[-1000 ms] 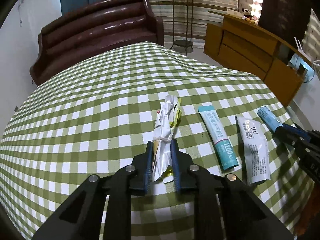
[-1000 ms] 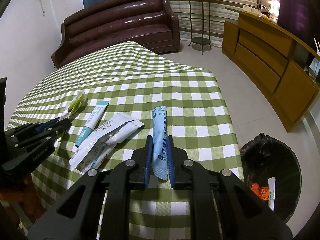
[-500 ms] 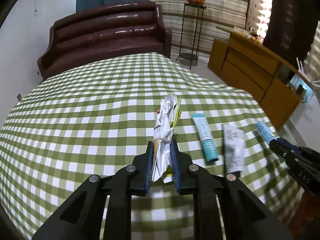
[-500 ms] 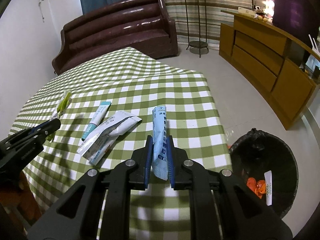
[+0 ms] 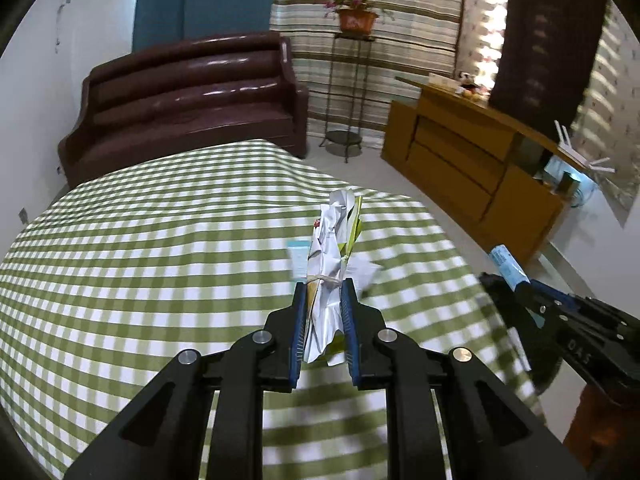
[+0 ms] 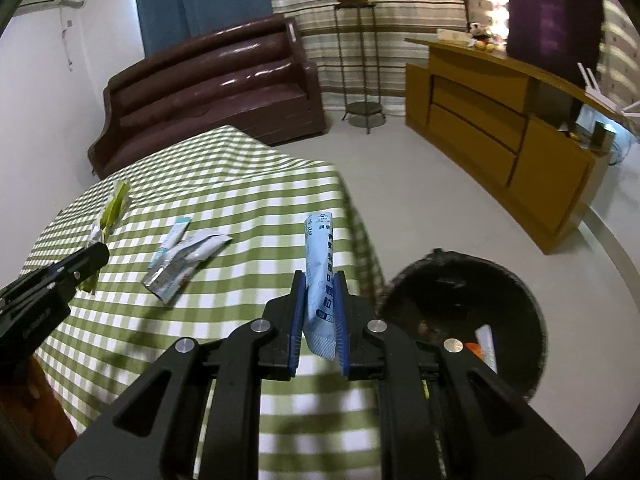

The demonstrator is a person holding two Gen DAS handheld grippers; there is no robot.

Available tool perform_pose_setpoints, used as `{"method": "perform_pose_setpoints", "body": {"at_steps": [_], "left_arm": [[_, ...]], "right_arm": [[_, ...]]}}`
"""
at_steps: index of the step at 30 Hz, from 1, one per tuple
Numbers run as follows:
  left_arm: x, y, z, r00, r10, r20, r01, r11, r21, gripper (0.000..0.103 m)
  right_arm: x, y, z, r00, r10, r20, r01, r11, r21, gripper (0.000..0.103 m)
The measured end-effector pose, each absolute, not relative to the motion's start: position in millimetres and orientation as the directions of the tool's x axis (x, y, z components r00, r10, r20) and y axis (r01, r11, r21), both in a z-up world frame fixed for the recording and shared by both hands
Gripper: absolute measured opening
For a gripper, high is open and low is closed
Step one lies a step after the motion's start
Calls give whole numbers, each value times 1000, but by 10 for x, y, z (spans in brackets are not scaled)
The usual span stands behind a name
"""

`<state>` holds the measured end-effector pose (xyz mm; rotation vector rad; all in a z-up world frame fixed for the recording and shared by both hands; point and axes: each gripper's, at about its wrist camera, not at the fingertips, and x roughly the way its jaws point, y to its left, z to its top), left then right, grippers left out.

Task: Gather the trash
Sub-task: 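Carry the wrapper and blue tube in both grippers over the black bin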

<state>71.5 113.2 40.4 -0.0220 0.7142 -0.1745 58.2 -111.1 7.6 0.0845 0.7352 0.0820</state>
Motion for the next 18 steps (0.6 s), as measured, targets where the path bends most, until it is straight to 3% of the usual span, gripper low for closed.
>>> {"method": "perform_pose_setpoints", "body": {"at_steps": [18], "left_arm": [[651,29,284,706,-262,-658,319,947,-34,18]], "right_arm": [[294,-1877,22,773,-82,-630,118,993,15,14]]}}
